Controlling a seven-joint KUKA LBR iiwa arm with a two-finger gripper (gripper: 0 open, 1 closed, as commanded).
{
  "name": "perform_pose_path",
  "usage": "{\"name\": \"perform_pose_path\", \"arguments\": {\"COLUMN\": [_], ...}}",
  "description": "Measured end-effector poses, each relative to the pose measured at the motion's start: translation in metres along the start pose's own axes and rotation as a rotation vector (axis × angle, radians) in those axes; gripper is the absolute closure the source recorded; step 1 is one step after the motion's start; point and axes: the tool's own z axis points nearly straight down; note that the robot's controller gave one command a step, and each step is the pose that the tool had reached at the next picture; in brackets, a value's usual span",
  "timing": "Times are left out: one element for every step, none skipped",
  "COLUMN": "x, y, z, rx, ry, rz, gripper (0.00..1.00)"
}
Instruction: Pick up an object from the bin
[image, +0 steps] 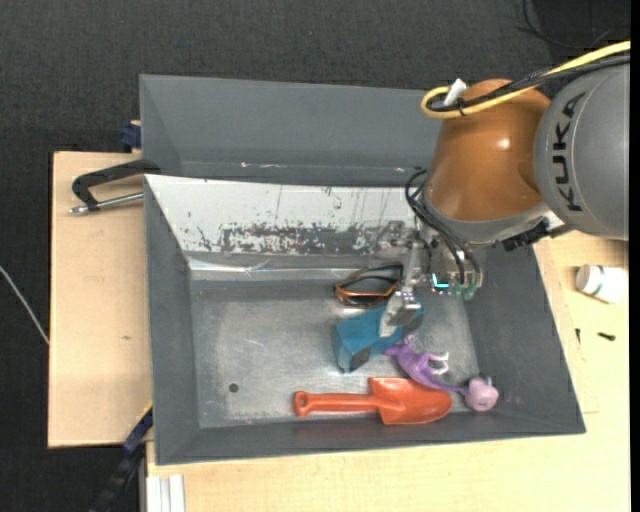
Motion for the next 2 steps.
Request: {"name": "perform_pose_path", "arguments": {"x": [-0.002,-0.022], "y": [0.0,-0.014], "z": [-0.004,0.064], "rx": [0.0,0.0], "ry": [-0.009,-0.011], "rz": [0.001,-0.016], "gripper": [0.0,0.0]}}
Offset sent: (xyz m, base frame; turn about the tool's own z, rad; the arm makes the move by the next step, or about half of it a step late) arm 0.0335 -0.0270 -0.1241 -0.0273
